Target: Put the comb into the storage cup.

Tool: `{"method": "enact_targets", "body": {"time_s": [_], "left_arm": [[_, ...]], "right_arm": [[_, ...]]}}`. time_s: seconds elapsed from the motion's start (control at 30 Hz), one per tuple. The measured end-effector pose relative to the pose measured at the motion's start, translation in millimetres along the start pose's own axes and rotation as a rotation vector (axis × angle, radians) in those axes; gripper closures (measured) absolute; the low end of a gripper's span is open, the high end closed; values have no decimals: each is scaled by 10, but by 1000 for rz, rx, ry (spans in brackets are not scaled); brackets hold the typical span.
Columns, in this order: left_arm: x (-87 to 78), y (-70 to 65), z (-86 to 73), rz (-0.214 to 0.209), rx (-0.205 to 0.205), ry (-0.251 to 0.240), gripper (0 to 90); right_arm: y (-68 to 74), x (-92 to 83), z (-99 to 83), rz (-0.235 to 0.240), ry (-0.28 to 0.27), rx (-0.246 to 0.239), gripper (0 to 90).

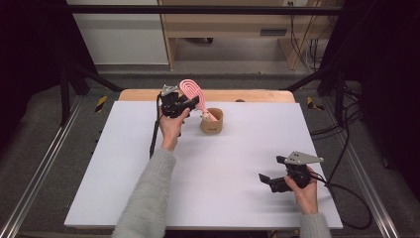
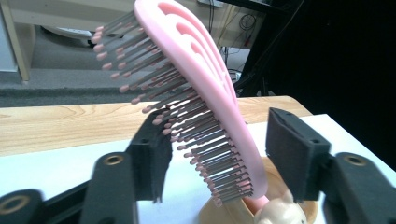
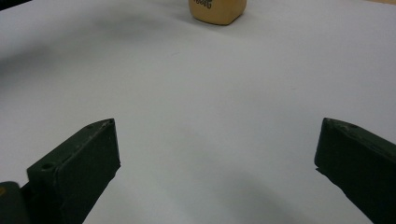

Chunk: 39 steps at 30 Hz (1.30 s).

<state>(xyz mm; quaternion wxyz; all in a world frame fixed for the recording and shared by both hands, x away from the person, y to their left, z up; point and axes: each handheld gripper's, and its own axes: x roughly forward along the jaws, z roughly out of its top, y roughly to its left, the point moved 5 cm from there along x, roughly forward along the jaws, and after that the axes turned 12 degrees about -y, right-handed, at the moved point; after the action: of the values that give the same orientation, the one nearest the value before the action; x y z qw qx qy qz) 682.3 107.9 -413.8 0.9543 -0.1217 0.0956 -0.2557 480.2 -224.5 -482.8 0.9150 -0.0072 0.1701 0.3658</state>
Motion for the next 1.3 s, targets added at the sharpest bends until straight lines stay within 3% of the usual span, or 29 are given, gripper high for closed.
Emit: {"method": "enact_targets", "body": {"time_s": [0.3,0.8,1.0,1.3], "left_arm": [[-163,-6,80,-42,53,24,260],[-447,-127,164,-114,147,71,133],[-578,-149,200,-120,137,104,60],[-751,-211,240,-159,153,100,27]], "right_arm": [[0,0,7,0,-5,1,5],[-5,0,7,-10,-8,-1,5],[-2,5,5,-8,-5,0,5],[-2,5,7,-7,-9,1,5]]}}
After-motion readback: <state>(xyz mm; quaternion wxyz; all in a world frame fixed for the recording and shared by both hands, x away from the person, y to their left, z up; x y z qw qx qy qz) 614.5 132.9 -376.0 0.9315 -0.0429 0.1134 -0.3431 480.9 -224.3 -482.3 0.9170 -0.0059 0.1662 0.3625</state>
